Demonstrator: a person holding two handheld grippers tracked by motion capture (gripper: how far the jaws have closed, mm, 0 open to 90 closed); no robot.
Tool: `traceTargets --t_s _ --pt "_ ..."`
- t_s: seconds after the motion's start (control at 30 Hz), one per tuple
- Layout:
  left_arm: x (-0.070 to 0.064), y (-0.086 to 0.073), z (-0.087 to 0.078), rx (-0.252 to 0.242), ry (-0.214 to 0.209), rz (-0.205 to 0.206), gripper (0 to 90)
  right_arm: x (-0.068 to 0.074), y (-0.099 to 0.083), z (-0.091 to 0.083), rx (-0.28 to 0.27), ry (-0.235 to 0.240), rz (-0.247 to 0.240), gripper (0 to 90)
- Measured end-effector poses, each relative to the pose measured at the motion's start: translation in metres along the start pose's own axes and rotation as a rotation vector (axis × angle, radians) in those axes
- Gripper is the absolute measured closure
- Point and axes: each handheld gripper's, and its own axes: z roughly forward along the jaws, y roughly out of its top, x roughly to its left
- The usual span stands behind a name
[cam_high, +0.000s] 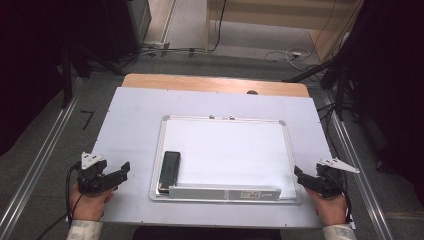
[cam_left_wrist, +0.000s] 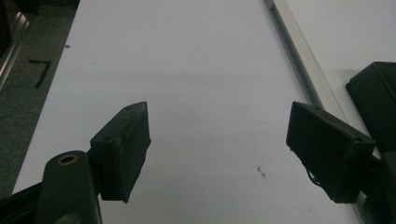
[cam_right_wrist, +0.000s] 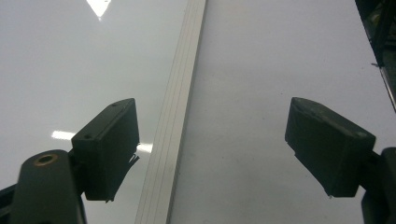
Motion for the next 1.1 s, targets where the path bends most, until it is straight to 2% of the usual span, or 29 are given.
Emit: traceTargets --t_s 0.57,1.1 --pt "0.01 -0.005 -0.003 0.009 0.022 0.001 22.1 0.0 0.0 0.0 -0.001 0.0 -0.001 16.2" --pt "0.026 -0.01 -0.005 0.017 0.046 -0.022 22.1 0.001 0.0 0.0 -0.001 -0.001 0.0 16.2"
